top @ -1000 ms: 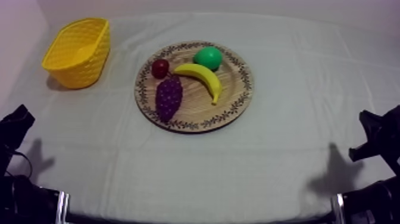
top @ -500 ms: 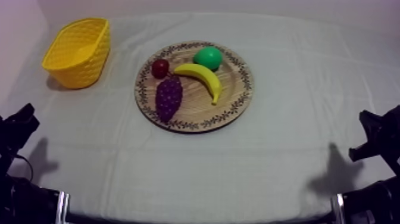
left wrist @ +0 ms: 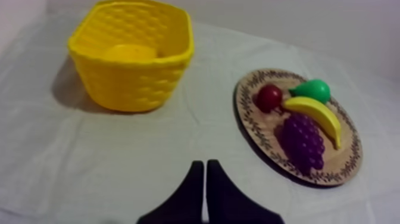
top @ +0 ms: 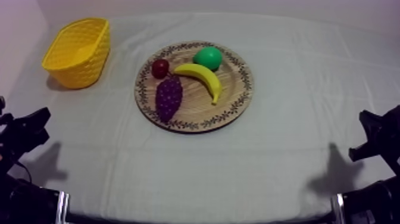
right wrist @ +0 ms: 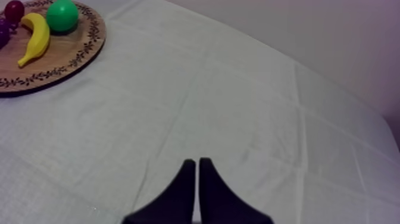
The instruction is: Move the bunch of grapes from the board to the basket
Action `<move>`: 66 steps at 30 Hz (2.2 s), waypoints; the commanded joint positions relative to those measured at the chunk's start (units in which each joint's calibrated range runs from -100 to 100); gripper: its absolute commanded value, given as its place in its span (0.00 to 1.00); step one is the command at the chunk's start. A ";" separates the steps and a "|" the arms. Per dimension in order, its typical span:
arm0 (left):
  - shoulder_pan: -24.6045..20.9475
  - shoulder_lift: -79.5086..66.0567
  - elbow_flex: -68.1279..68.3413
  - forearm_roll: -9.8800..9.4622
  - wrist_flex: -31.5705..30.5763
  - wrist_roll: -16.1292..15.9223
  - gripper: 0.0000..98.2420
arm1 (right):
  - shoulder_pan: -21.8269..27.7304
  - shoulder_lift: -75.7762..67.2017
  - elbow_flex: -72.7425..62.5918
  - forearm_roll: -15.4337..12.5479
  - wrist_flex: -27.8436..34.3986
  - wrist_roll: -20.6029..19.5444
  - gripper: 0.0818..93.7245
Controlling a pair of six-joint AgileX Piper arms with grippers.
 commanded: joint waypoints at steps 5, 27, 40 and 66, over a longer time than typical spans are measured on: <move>1.93 12.58 -9.63 3.00 3.65 -0.61 0.00 | -0.01 0.00 0.00 -0.01 -0.01 -0.01 0.00; 7.82 54.44 -55.53 6.03 39.65 7.70 0.00 | -0.01 0.00 0.00 -0.01 -0.01 -0.01 0.00; 17.22 73.67 -68.45 2.01 46.67 14.62 0.00 | -0.01 0.00 0.00 -0.01 -0.01 -0.01 0.00; 25.44 91.84 -84.37 0.62 51.56 18.34 0.42 | -0.01 0.00 0.00 -0.01 -0.01 -0.01 0.00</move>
